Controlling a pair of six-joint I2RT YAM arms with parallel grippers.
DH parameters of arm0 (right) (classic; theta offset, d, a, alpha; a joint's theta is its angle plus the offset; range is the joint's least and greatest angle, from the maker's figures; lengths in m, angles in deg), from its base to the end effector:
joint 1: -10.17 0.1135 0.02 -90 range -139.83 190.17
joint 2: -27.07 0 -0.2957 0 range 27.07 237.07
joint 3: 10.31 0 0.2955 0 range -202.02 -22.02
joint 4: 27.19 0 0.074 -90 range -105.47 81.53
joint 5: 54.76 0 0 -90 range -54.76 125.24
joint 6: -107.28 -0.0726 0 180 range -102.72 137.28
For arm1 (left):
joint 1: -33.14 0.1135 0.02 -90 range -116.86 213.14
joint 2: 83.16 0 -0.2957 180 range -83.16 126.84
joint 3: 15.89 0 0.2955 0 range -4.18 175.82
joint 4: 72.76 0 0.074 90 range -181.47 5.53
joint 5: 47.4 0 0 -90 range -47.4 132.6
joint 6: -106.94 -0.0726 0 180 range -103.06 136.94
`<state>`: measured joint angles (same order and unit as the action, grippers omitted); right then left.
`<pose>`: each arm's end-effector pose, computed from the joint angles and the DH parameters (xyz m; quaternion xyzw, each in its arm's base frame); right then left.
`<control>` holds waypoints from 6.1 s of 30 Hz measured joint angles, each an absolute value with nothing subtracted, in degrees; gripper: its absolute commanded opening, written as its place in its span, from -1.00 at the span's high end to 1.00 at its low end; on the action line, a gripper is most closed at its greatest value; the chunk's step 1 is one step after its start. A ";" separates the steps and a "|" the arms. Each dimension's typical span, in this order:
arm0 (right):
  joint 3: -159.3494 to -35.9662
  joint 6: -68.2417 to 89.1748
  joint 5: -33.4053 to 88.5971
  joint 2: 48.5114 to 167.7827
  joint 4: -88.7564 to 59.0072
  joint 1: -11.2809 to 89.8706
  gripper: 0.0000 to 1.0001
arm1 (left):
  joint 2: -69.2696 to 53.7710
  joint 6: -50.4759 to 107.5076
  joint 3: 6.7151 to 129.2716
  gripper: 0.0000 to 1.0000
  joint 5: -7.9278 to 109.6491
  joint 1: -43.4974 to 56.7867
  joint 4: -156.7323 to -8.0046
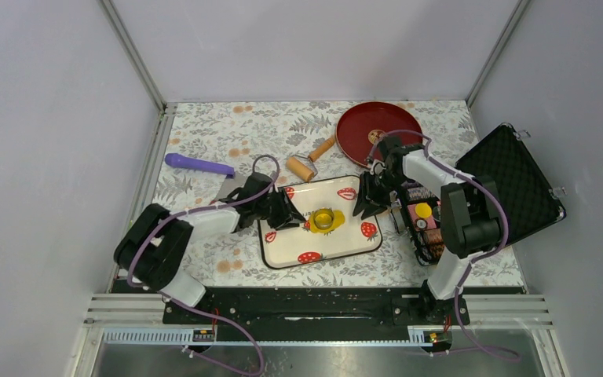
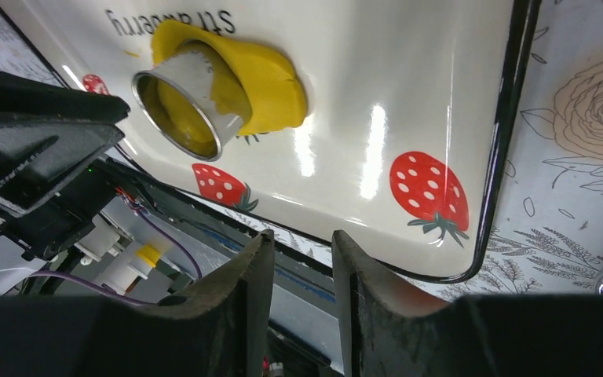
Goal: Roll out the dumpling wrappers from the dough
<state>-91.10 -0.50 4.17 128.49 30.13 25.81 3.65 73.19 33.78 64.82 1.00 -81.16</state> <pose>0.3592 0.1395 0.1660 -0.0102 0.9585 0.2842 0.0203 0.2716 -0.2031 0.1295 -0.1184 0.9035 -0.3867 0.1418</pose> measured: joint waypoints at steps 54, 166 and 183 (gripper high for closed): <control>-85.22 -0.28 2.59 131.86 25.50 25.81 0.13 | 10.99 70.19 38.17 0.36 65.69 -1.55 -80.77; -90.29 -2.31 8.93 133.21 26.90 33.30 0.85 | -3.83 63.46 23.27 1.00 60.99 12.08 -85.40; -89.57 0.37 13.19 130.44 29.83 29.37 0.17 | -3.76 63.50 22.33 1.00 61.45 12.04 -82.97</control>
<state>-89.57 0.37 13.19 130.44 29.83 29.37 -3.76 63.50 22.33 61.45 12.04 -82.97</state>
